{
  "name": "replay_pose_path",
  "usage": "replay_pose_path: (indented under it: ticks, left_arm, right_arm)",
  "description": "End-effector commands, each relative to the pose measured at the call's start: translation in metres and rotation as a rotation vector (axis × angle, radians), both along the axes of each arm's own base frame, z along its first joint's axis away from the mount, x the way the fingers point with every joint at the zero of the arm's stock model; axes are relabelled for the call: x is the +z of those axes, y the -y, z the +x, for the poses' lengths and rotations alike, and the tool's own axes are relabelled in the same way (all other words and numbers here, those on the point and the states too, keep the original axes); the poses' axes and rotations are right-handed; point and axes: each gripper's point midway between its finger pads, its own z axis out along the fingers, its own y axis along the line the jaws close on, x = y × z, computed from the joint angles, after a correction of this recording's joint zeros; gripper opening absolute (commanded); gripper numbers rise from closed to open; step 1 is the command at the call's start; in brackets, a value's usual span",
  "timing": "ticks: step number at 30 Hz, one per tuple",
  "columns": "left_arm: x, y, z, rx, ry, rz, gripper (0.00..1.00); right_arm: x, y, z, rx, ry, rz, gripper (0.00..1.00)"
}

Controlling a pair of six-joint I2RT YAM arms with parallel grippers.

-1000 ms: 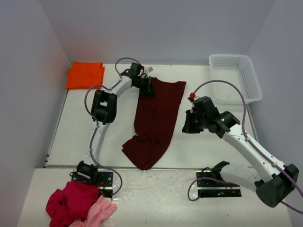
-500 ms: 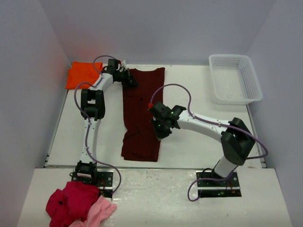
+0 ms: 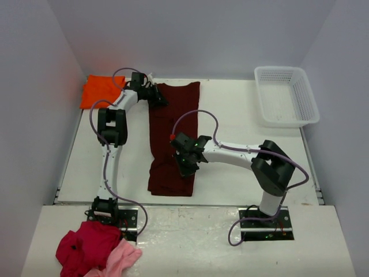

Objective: Fold and stack the t-shirts
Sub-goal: Rotate the tshirt 90 degrees

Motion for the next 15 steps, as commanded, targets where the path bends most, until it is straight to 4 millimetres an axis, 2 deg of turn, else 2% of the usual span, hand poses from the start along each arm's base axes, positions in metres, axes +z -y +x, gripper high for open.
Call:
replay_pose_path:
  ticks: [1, 8, 10, 13, 14, 15]
  left_arm:
    - [0.002, -0.025, 0.007, 0.084, 0.009, 0.125, 0.00]
    - [0.015, -0.027, 0.014, 0.085, 0.028, 0.145, 0.00]
    - [0.024, -0.030, 0.013, 0.104, 0.042, 0.170, 0.10]
    - [0.058, -0.035, 0.010, 0.154, 0.111, 0.244, 0.32]
    - [0.081, -0.039, 0.007, 0.178, 0.149, 0.260, 0.43]
    - [0.095, -0.036, 0.006, 0.185, 0.175, 0.268, 0.46]
  right_arm:
    - [-0.023, 0.002, -0.006, -0.041, -0.041, -0.033, 0.00]
    - [-0.023, 0.012, -0.010, -0.080, -0.023, -0.026, 0.00]
    - [-0.024, 0.017, -0.009, -0.088, -0.013, -0.045, 0.04]
    - [-0.023, 0.015, -0.009, -0.082, -0.013, -0.039, 0.12]
    - [-0.024, 0.015, -0.010, -0.083, -0.018, -0.038, 0.13]
    - [-0.024, 0.012, -0.009, -0.083, -0.019, -0.027, 0.15]
